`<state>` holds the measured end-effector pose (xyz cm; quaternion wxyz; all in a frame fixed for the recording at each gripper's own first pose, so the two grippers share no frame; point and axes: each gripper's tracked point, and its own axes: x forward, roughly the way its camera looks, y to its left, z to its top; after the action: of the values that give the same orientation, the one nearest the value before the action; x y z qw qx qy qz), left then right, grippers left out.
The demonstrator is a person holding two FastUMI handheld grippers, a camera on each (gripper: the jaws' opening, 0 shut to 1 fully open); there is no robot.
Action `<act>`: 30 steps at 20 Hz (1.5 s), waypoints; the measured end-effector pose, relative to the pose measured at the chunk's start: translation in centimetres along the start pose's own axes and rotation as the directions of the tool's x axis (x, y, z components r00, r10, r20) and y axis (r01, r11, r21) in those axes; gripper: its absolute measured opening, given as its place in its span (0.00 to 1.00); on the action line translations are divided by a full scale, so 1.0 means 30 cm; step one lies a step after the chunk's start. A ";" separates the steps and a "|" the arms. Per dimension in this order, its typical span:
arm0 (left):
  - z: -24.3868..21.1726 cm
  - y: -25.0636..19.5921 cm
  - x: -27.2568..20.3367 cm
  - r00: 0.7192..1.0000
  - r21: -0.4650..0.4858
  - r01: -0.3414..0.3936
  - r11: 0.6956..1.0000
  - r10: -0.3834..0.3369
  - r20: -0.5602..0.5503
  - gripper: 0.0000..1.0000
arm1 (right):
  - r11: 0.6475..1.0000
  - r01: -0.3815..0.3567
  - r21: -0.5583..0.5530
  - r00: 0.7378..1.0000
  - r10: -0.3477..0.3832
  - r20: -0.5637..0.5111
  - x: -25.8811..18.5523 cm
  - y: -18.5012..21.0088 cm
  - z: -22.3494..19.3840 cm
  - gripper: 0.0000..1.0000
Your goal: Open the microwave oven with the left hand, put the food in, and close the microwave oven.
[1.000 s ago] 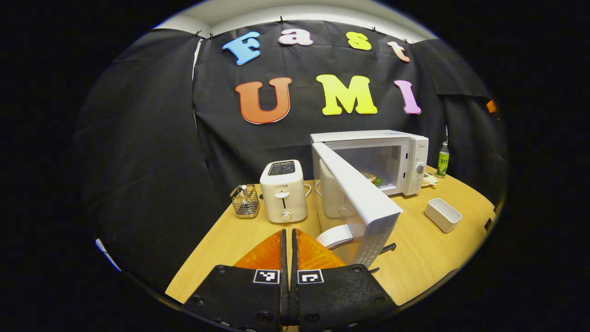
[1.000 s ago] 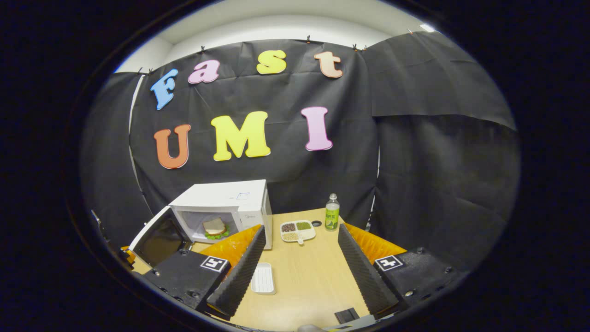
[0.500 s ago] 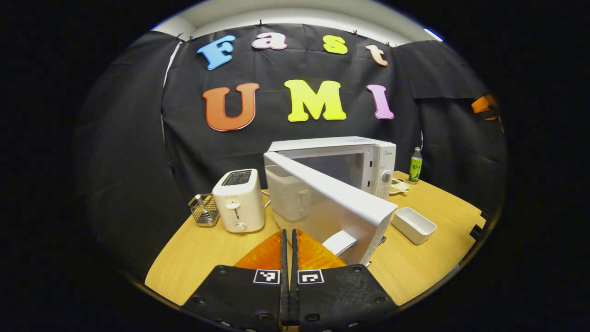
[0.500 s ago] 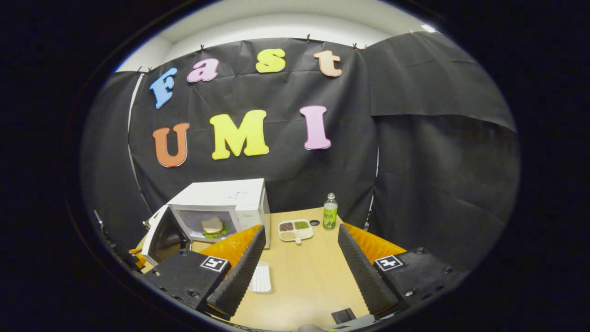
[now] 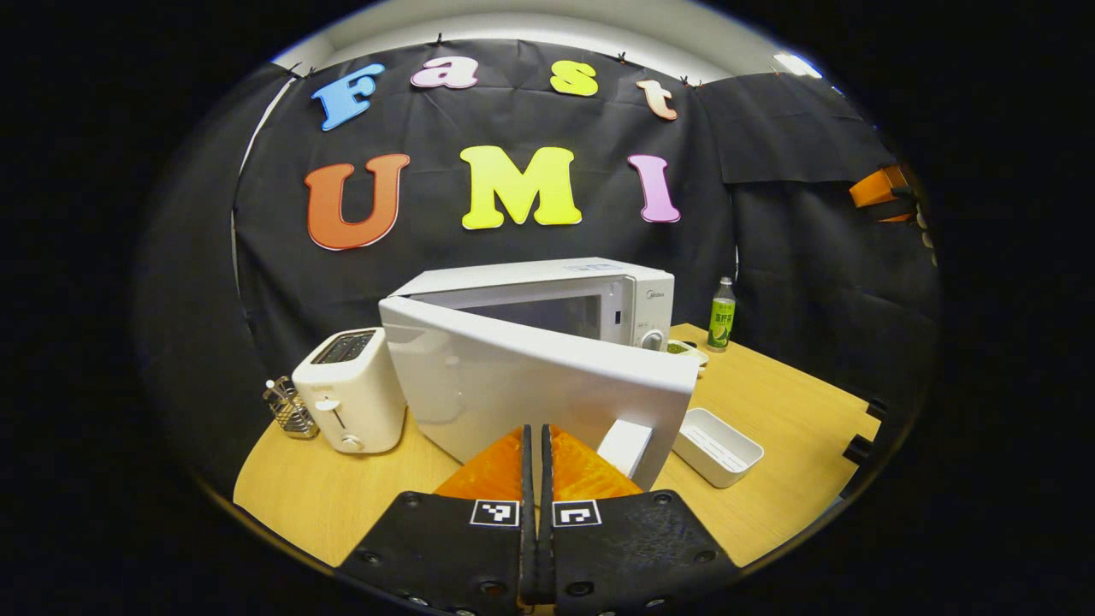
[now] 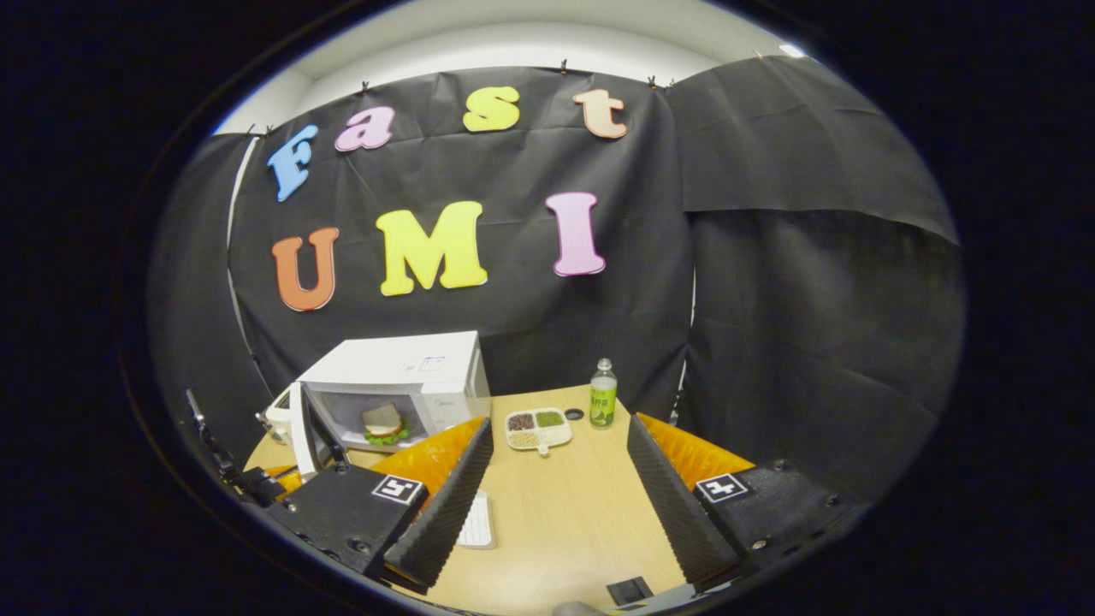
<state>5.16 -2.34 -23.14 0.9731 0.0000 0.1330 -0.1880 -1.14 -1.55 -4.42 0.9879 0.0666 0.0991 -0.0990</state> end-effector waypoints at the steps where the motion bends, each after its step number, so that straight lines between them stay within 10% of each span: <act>1: 0.005 -0.014 0.023 1.000 -0.003 0.007 1.000 -0.007 0.001 0.00 | 1.000 0.003 0.003 1.000 -0.003 -0.004 0.005 -0.007 0.000 1.00; 30: 0.137 -0.179 0.675 0.994 -0.025 -0.113 0.993 0.113 0.005 0.00 | 1.000 0.018 0.005 0.997 -0.018 -0.077 0.245 -0.271 -0.036 0.92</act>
<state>22.37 -14.96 -24.16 0.9826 -0.0051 0.1319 -0.1308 4.03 -10.62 -7.93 0.9822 0.0725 0.1374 -0.1056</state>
